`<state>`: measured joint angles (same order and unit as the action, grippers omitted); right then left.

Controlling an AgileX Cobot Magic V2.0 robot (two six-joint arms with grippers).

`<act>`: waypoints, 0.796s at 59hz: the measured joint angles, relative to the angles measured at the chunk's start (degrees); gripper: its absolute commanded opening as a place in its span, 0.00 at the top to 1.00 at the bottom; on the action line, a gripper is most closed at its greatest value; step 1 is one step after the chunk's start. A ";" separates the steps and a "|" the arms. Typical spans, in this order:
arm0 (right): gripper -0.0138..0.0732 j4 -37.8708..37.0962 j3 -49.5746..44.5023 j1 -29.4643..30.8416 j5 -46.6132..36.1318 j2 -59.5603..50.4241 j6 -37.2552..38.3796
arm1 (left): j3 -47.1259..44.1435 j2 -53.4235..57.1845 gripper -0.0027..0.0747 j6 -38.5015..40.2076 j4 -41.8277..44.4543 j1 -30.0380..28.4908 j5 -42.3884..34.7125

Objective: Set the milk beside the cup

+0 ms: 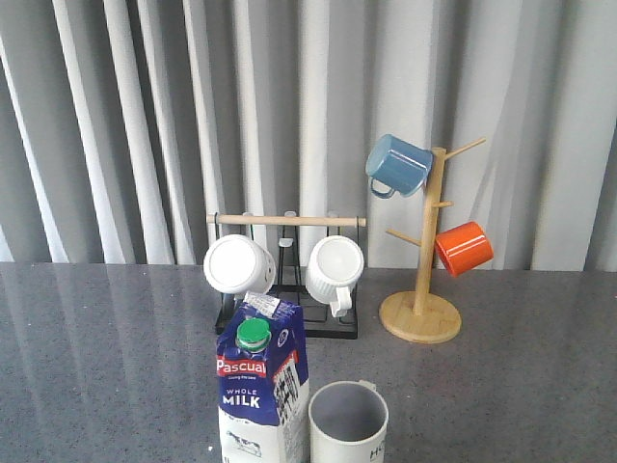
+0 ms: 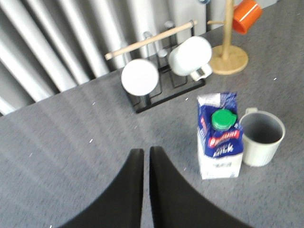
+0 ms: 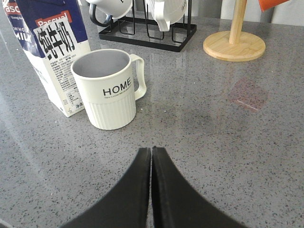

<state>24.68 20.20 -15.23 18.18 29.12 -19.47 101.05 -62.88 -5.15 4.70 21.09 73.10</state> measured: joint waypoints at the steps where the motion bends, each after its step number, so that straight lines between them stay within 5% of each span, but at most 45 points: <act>1: 0.84 0.00 0.00 0.00 0.00 0.00 0.00 | -1.42 1.54 0.98 0.47 0.49 0.00 0.07; 23: 0.84 0.10 0.00 0.00 0.00 0.00 0.02 | -24.91 28.21 0.98 12.79 -0.79 0.00 -5.28; 47: 0.84 0.15 0.00 0.00 0.00 0.00 0.02 | -32.89 35.21 0.98 13.11 -0.19 0.00 -1.60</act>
<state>24.83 20.20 -15.23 18.18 29.12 -19.46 68.17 -27.67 7.96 4.51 21.09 71.49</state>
